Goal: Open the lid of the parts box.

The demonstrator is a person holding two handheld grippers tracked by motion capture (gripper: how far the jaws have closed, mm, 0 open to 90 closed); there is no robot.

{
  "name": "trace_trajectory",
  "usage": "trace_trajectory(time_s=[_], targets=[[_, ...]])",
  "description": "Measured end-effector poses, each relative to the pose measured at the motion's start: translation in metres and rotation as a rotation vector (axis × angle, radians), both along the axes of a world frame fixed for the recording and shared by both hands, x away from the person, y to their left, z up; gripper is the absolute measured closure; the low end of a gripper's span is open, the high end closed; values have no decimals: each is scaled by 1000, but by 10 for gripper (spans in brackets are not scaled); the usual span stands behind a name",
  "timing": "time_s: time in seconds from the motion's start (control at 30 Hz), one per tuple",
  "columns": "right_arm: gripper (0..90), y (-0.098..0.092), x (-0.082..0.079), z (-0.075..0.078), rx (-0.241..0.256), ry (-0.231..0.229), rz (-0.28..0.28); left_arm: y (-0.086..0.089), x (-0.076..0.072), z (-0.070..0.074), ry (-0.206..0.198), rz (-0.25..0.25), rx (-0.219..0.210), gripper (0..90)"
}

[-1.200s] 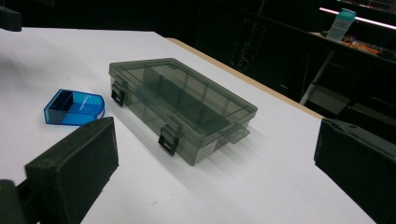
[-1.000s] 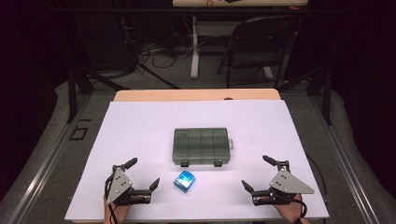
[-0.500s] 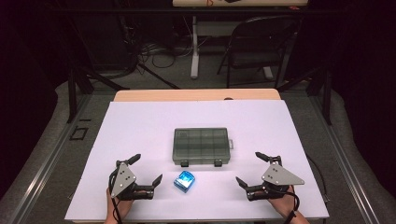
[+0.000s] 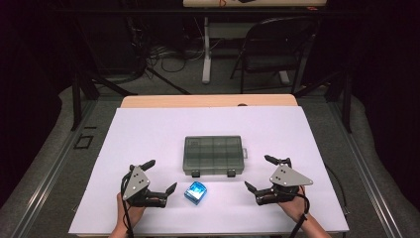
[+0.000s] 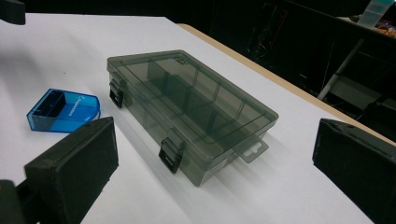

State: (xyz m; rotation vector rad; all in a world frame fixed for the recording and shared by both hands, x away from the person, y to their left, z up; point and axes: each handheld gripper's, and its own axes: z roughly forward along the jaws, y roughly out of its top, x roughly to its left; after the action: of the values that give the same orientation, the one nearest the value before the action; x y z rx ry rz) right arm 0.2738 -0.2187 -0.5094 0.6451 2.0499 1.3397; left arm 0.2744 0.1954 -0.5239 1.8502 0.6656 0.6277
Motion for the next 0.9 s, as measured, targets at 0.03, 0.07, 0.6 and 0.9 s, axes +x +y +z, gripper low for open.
trace_trajectory(time_s=[0.03,0.07,0.6,0.9], targets=[[0,0,2,0,3,6,2,0,0,0,0,0,0,0],[0,1,4,0,2,10,4,-1,3,1,4,-2,4,0],[0,8,27,0,-40,56,32,-12,34,6,22,-64,25,2],[0,12,49,-2,-80,129,69,-19,53,4,45,-77,44,1]])
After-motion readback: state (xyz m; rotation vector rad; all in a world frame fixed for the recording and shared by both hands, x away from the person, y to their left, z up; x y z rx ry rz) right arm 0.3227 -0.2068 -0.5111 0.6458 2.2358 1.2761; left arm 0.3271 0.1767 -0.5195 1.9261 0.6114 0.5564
